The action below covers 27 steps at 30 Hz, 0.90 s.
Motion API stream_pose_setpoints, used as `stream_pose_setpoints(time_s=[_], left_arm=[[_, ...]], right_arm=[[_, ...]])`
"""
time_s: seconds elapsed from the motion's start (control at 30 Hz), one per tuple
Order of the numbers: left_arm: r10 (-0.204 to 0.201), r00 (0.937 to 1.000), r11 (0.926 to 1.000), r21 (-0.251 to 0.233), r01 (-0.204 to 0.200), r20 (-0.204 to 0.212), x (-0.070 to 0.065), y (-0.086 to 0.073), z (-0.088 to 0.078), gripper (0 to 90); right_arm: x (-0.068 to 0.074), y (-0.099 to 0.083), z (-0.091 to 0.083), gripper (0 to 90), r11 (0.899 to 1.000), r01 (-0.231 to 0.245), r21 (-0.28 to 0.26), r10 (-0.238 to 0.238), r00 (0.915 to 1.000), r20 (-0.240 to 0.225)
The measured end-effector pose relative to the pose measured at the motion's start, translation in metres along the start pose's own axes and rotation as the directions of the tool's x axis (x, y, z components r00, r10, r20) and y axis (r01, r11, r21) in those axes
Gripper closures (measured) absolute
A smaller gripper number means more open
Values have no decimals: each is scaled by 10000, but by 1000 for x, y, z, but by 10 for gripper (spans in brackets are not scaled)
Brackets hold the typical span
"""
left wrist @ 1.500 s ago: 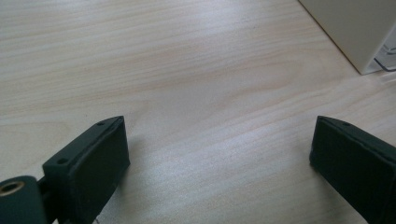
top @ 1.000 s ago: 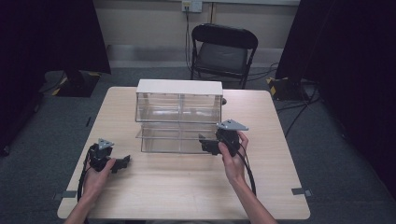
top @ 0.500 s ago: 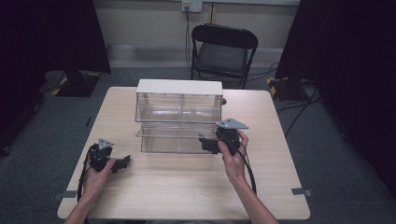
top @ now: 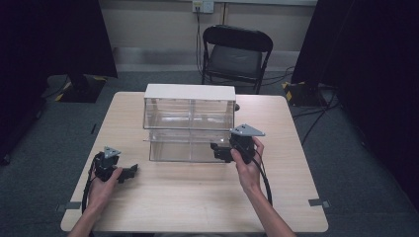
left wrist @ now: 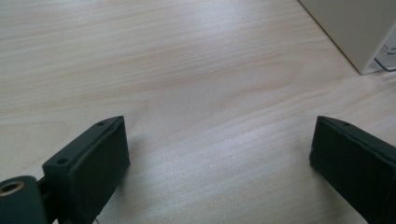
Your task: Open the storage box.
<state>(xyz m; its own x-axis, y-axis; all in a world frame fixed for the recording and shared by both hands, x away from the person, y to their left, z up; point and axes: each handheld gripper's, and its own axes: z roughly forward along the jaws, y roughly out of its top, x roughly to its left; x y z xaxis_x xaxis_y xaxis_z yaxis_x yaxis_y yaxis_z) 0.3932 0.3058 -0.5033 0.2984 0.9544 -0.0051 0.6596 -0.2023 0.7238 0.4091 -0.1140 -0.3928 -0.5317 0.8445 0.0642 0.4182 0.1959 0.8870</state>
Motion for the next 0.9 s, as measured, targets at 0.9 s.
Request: stream_pose_setpoints(time_s=[0.9], left_arm=[[61, 10000, 10000, 15, -61, 37, 1, 0, 0, 40]], right_arm=[[0, -1, -4, 152, 9946, -541, -886, 533, 9985, -122]])
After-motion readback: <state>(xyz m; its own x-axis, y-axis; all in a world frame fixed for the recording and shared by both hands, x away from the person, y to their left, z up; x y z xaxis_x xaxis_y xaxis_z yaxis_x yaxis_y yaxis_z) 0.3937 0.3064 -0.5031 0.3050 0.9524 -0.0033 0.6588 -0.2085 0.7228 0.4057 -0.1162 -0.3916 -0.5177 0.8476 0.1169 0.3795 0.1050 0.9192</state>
